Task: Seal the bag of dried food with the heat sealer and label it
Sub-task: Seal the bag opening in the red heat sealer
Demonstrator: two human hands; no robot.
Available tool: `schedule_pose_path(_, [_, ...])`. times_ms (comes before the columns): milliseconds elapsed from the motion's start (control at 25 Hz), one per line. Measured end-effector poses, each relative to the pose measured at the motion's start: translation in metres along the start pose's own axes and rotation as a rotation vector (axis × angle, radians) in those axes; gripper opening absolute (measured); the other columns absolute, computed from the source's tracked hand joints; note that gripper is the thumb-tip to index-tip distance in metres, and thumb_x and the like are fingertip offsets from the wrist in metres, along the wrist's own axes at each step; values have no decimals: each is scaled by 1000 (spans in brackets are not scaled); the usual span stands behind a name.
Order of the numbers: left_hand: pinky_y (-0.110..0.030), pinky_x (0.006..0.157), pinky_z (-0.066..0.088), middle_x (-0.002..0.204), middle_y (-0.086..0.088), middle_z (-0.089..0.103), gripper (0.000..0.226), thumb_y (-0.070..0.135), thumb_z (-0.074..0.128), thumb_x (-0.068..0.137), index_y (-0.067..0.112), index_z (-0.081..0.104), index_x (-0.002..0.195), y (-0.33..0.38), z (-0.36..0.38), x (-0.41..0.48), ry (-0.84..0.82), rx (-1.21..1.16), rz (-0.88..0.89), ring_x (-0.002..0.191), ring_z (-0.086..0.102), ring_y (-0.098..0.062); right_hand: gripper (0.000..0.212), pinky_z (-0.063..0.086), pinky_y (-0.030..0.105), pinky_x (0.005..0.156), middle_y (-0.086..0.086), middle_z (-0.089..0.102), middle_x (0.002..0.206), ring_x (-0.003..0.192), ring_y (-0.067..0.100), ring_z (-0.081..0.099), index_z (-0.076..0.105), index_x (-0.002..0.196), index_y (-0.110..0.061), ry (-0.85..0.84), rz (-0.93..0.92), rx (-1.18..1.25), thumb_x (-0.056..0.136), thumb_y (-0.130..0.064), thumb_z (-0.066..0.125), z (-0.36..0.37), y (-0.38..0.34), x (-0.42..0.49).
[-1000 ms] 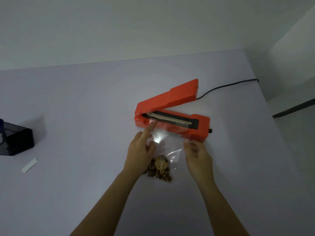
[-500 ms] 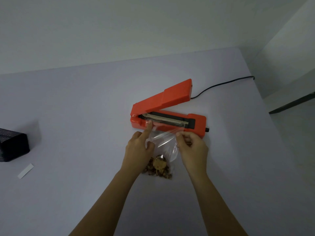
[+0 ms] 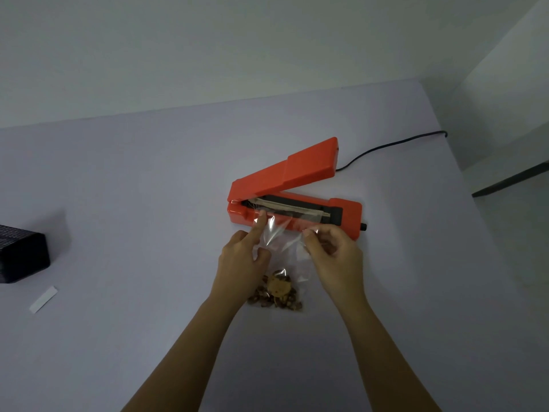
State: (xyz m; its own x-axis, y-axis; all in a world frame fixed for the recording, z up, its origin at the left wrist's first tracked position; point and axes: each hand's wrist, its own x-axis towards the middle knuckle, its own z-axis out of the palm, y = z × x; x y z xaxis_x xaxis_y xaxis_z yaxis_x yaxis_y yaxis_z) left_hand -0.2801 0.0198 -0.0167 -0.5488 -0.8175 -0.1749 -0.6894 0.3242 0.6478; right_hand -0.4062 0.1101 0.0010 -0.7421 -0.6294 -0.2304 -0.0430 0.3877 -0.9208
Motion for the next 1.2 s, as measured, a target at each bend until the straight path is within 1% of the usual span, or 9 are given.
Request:
schedule_pose_path(120, [-17, 67, 34, 99, -10, 60, 61, 11, 50, 90, 28, 28, 144, 0, -1, 0, -8, 2, 4, 80, 51, -17, 8, 57, 27, 72, -5, 72, 82, 75, 8, 68, 69, 91, -19, -23, -2, 8, 85, -22, 67, -1, 1, 3])
schedule_pose_path(240, [-20, 70, 34, 100, -9, 60, 62, 11, 51, 90, 29, 27, 144, -1, -2, 0, -20, -3, 4, 76, 51, -18, 6, 55, 21, 71, -6, 71, 80, 74, 7, 68, 69, 90, -17, -47, -85, 7, 85, -18, 65, 0, -4, 1])
schedule_pose_path(360, [-15, 65, 35, 102, -8, 60, 64, 11, 52, 89, 30, 26, 144, -3, -2, 1, -29, 3, 20, 72, 52, -17, 6, 52, 14, 72, -7, 71, 84, 79, 4, 67, 68, 91, -17, -76, -118, 40, 86, -17, 65, 2, -6, -2])
schedule_pose_path(560, [-15, 67, 37, 99, -8, 61, 66, 8, 52, 88, 29, 26, 144, -4, -2, 0, -13, -22, 1, 73, 53, -17, 7, 55, 24, 78, -8, 72, 86, 82, 5, 68, 68, 90, -23, -144, -12, 82, 83, -23, 68, 5, -6, 3])
schedule_pose_path(640, [-12, 66, 34, 98, -6, 60, 66, 8, 52, 88, 29, 26, 144, -4, -2, -1, 4, -27, -6, 75, 51, -15, 10, 55, 25, 79, -10, 72, 87, 83, 3, 68, 69, 93, -24, -153, -58, 51, 84, -19, 67, 4, -5, 5])
schedule_pose_path(760, [-17, 71, 36, 100, -5, 61, 64, 10, 52, 89, 29, 26, 144, -4, -4, 0, -3, -22, -12, 77, 52, -15, 12, 55, 21, 76, -7, 72, 85, 80, 4, 68, 70, 97, -18, -141, -113, 24, 86, -17, 65, 7, -6, 4])
schedule_pose_path(880, [-8, 66, 32, 93, -1, 55, 65, 8, 51, 89, 28, 24, 145, -4, -4, 0, -10, -23, -4, 77, 51, -14, 11, 53, 16, 73, -8, 71, 83, 78, 5, 67, 70, 94, -18, -143, -181, 10, 85, -18, 65, 12, -10, 2])
schedule_pose_path(1080, [-24, 71, 44, 87, -10, 60, 67, -2, 48, 86, 25, 26, 144, -4, -4, 1, 8, -24, 23, 77, 55, -20, 7, 54, 23, 70, -4, 71, 78, 75, 12, 67, 71, 90, -16, -187, -280, 36, 86, -14, 65, 11, -8, 2])
schedule_pose_path(1200, [-26, 72, 45, 87, -10, 58, 68, -4, 45, 87, 26, 24, 145, -2, -5, -1, -4, -31, 11, 78, 54, -21, 9, 54, 23, 67, -3, 71, 78, 73, 13, 66, 71, 91, -15, -216, -310, 51, 86, -13, 65, 11, -6, 1])
